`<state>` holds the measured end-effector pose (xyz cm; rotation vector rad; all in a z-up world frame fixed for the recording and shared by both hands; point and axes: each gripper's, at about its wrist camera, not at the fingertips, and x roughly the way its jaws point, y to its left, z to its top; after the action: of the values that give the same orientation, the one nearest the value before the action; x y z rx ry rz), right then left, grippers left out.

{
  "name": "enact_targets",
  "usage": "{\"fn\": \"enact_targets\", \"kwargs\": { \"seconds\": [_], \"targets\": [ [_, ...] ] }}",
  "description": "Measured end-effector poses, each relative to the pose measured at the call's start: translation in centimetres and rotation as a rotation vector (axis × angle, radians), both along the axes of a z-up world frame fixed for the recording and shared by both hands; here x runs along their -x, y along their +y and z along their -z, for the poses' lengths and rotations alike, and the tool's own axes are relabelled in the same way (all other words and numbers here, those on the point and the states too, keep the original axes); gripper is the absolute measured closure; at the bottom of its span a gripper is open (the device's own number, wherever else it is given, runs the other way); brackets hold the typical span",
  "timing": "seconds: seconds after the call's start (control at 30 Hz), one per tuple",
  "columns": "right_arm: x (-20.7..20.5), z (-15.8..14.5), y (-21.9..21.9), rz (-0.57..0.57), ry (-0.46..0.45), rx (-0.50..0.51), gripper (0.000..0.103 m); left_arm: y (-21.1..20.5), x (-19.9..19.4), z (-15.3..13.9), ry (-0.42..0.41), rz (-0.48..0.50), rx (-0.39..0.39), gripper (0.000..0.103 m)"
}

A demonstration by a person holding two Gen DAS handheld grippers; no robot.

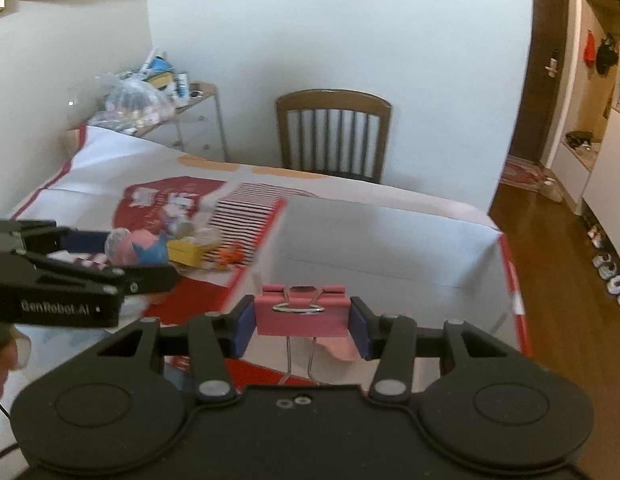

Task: Organize rigid objects
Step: 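Carry the binder clip and doll figurine over the cardboard box, then open the right tool to drop the binder clip while the left tool releases the doll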

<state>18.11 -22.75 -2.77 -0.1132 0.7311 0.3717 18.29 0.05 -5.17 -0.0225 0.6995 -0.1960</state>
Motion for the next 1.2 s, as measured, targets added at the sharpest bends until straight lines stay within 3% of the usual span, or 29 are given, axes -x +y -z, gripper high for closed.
{"fn": "enact_targets", "kwargs": {
  "seconds": [0.2,0.4,0.8,1.2],
  "targets": [
    [-1.8,1.6,-3.5,0.034,0.015,0.025,0.055,-3.7,-4.1,1.4,0.065,0.044,-0.051,0.025],
    [-4.2,3.2,-5.6,0.032,0.068,0.036,0.055,-7.3,-7.4,1.9,0.077,0.081,-0.085,0.025],
    [-8.5,6.9,-5.5,-0.030,0.169,0.136,0.055,-11.8,-14.9,5.6,0.189,0.078,-0.136,0.025],
    [-10.5,9.5,-3.9,-0.078,0.326,0.214,0.055,-13.4,-19.6,9.6,0.381,0.078,-0.170,0.025]
  ]
}}
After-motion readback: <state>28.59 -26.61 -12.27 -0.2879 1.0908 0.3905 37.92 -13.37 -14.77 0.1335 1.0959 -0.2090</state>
